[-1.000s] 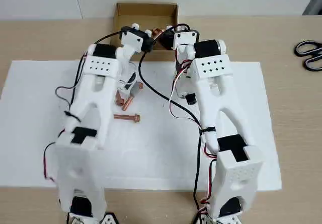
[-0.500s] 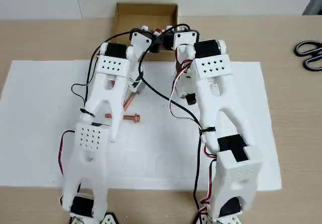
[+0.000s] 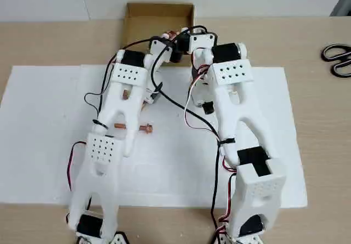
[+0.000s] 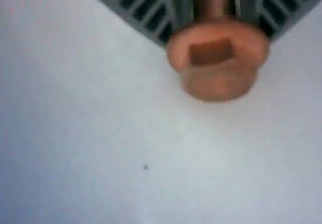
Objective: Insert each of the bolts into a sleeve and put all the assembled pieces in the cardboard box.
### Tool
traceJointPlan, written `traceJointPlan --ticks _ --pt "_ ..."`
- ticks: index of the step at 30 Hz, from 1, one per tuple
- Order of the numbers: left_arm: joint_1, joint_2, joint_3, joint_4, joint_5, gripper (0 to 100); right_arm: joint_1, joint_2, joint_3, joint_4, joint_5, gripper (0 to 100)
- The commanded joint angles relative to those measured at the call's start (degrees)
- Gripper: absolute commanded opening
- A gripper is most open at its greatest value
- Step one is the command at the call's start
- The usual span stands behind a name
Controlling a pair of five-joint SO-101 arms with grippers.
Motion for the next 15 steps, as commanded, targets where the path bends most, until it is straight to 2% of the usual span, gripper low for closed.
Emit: traceJointPlan --ticks 1,5,9,15 --pt "-0.4 -0.3 -5.2 1.2 0.1 0 0.1 -4.3 -1.4 0.3 0.6 0.3" --pt "-0.5 -3.3 -7.4 1.2 1.1 0 1.1 -4.4 -1.8 0.0 0.6 0.3" --pt "-0.5 -11.6 -7.4 1.2 8.6 1 1.6 -6.1 -2.7 0.4 0.6 0.3" --pt "-0.4 -25.2 -7.4 1.2 13.2 1 1.3 -16.5 -2.8 0.4 0.5 0.3"
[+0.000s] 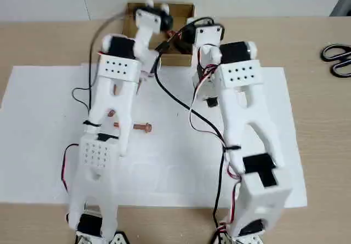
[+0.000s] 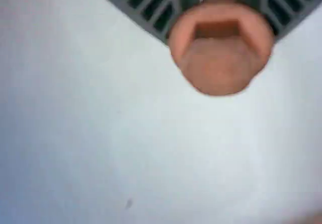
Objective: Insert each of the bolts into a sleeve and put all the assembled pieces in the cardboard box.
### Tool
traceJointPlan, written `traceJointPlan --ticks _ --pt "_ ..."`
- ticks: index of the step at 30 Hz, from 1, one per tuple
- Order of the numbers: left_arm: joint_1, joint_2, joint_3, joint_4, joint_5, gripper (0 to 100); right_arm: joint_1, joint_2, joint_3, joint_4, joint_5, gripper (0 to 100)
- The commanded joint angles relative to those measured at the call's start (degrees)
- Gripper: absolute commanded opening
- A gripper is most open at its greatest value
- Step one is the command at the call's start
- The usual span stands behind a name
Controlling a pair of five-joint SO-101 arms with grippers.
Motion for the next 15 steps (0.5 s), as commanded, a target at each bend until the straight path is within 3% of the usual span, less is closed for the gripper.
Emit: traceJointPlan --ticks 1,8,15 --pt "0.1 -12.6 -2.7 1.0 1.8 1 0.1 -10.2 -2.8 0.4 0.5 0.3" --pt "0.2 -32.5 -2.2 1.0 1.8 1 -4.6 -23.2 -2.6 1.1 0.4 0.3" --pt "0.0 -57.2 18.0 1.0 1.8 1 -10.2 -35.8 -2.6 1.5 0.4 0.3"
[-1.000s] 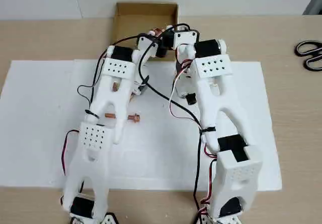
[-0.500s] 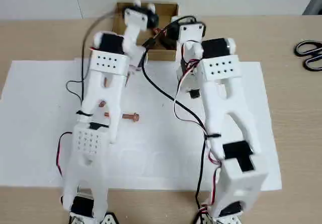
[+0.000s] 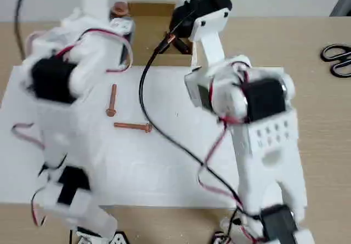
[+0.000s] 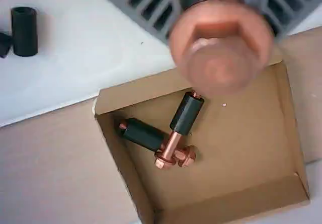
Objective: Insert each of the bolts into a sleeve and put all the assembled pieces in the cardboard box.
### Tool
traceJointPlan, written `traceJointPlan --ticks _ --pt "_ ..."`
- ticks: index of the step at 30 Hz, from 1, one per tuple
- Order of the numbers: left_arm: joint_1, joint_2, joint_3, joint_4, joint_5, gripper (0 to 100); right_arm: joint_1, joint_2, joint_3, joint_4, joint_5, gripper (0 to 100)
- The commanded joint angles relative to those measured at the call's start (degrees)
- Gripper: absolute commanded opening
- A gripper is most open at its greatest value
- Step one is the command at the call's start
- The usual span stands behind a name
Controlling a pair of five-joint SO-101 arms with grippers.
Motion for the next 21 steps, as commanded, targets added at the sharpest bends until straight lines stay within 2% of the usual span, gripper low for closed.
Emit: traceJointPlan --ticks 1,6,11,13,16,21 --pt "0.1 -17.0 12.5 1.0 0.4 1 -1.3 -8.3 -2.5 0.1 0.4 0.3" --pt "-0.1 -35.6 34.9 0.6 2.5 1 -1.3 -16.5 2.5 0.1 0.4 0.3" --pt "0.0 -49.7 55.7 -6.5 8.8 1 -1.3 -26.5 19.3 -3.2 0.2 0.3" --pt "0.3 -53.6 63.3 -10.1 10.0 1 -1.1 -30.4 28.6 -8.8 0.1 0.4" --pt "4.0 -58.0 72.8 -16.2 12.6 1 -1.2 -35.9 45.2 -22.9 0.1 0.4" --pt "10.1 -61.5 80.3 -26.3 20.3 1 -1.3 -48.2 69.1 -42.2 0.2 0.4"
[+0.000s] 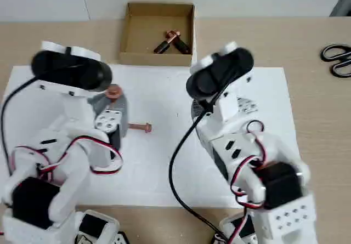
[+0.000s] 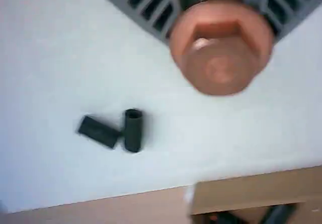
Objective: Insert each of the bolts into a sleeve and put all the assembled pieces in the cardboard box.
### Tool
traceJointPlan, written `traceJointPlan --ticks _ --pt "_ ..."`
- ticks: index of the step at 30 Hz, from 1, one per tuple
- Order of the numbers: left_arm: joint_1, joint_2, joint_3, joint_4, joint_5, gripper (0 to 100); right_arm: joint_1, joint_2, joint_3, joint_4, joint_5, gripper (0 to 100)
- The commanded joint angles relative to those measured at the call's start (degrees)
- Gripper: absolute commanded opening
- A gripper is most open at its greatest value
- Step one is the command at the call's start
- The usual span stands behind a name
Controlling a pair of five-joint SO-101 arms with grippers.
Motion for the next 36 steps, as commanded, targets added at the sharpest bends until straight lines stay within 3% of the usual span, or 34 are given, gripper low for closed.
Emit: traceJointPlan --ticks 1,7,11,15,21,36 --pt "3.3 -2.3 2.8 -8.7 5.2 1 -0.1 -9.8 15.9 -13.4 0.2 0.4" --pt "3.6 -2.2 4.9 -16.5 11.8 1 -0.1 -22.0 30.2 -18.9 0.1 0.4" --pt "4.4 -2.1 6.9 -20.5 12.0 1 -0.2 -27.3 35.4 -18.9 -1.2 0.4" --pt "9.8 -2.2 10.0 -23.8 12.0 1 -3.2 -30.6 39.0 -18.9 -5.9 0.4" --pt "12.1 -2.1 16.2 -28.7 11.7 1 -7.4 -33.0 41.4 -18.9 -6.0 0.4" --pt "16.1 -2.2 20.0 -28.2 12.0 1 -9.9 -34.9 41.5 -18.9 -6.1 0.4"
